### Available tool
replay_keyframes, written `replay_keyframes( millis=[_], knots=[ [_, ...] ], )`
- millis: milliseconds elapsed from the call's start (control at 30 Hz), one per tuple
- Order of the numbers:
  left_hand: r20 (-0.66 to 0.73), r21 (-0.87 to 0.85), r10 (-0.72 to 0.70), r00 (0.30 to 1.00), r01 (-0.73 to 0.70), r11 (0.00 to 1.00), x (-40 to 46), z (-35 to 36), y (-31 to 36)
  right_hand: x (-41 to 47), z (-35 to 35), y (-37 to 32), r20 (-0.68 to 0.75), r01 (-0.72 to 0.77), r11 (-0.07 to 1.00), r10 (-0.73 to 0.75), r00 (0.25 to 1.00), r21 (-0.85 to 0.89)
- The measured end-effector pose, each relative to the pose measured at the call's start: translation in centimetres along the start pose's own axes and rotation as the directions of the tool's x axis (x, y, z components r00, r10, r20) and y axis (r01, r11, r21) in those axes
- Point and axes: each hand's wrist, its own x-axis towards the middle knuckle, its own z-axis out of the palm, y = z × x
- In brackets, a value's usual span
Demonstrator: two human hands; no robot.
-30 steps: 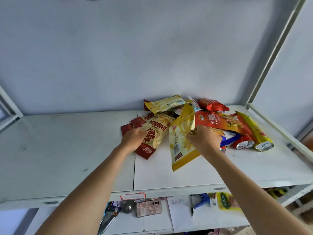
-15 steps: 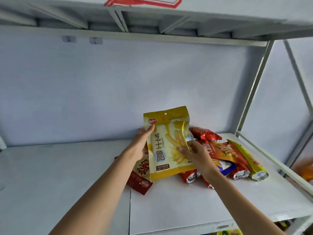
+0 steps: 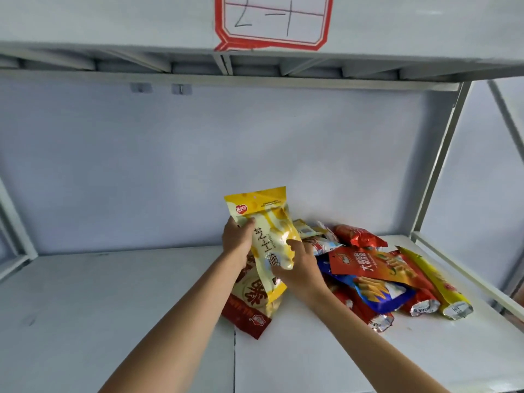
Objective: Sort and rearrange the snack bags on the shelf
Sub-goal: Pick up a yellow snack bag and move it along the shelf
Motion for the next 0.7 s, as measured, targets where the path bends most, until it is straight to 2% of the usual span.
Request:
replay_keyframes(
  millis=[67, 133, 200, 300, 367, 433, 500, 533, 600, 700],
  knots=[
    [0.013, -0.004, -0.008, 1.0, 0.008, 1.0, 0.3, 0.1, 0.5, -0.1, 1.3, -1.2, 0.137, -0.004, 0.986, 0.027, 0.99, -0.166],
    [0.043, -0.016, -0.01, 0.999, 0.011, 1.0, 0.8, 0.2, 0.8, 0.0, 2.3, -1.9, 0.142, -0.015, 0.949, 0.063, 0.988, -0.316],
    [0.08, -0.033, -0.024, 0.997, 0.027, 0.999, 0.9, 0.3, 1.2, 0.2, 3.1, -2.4, 0.025, -0.05, 0.924, 0.064, 0.998, -0.379],
    [0.158, -0.053, -0.055, 0.986, 0.064, 0.997, -0.4, 0.2, 2.7, 1.0, 3.5, -2.5, -0.173, -0.084, 0.933, 0.024, 0.985, -0.35],
    [0.251, -0.071, -0.081, 0.965, 0.102, 0.992, -0.3, -0.1, 3.3, 1.9, 3.0, -2.3, -0.185, -0.079, 0.968, 0.035, 0.982, -0.238],
    [0.363, -0.112, -0.075, 0.929, 0.124, 0.986, -0.2, -0.9, 3.9, 2.9, 2.1, -1.6, -0.13, -0.055, 0.994, 0.042, 0.991, -0.094],
    [0.368, -0.074, -0.059, 0.928, 0.092, 0.993, 0.7, -1.8, 3.9, 3.6, 1.0, -0.9, -0.073, -0.058, 0.993, 0.066, 0.995, 0.1],
    [0.32, -0.037, -0.048, 0.946, 0.063, 0.997, 1.4, -2.4, 3.7, 3.8, 0.4, -0.6, -0.047, -0.081, 0.968, 0.095, 0.994, 0.235],
    [0.208, -0.068, -0.037, 0.977, 0.052, 0.996, 2.6, -3.5, 3.3, 3.8, -0.6, 0.0, 0.045, -0.15, 0.839, 0.148, 0.988, 0.523],
    [0.145, -0.231, -0.074, 0.987, 0.106, 0.967, 3.7, -4.7, 3.0, 3.6, -1.8, 1.2, 0.165, -0.215, 0.661, 0.138, 0.977, 0.719]
  ],
)
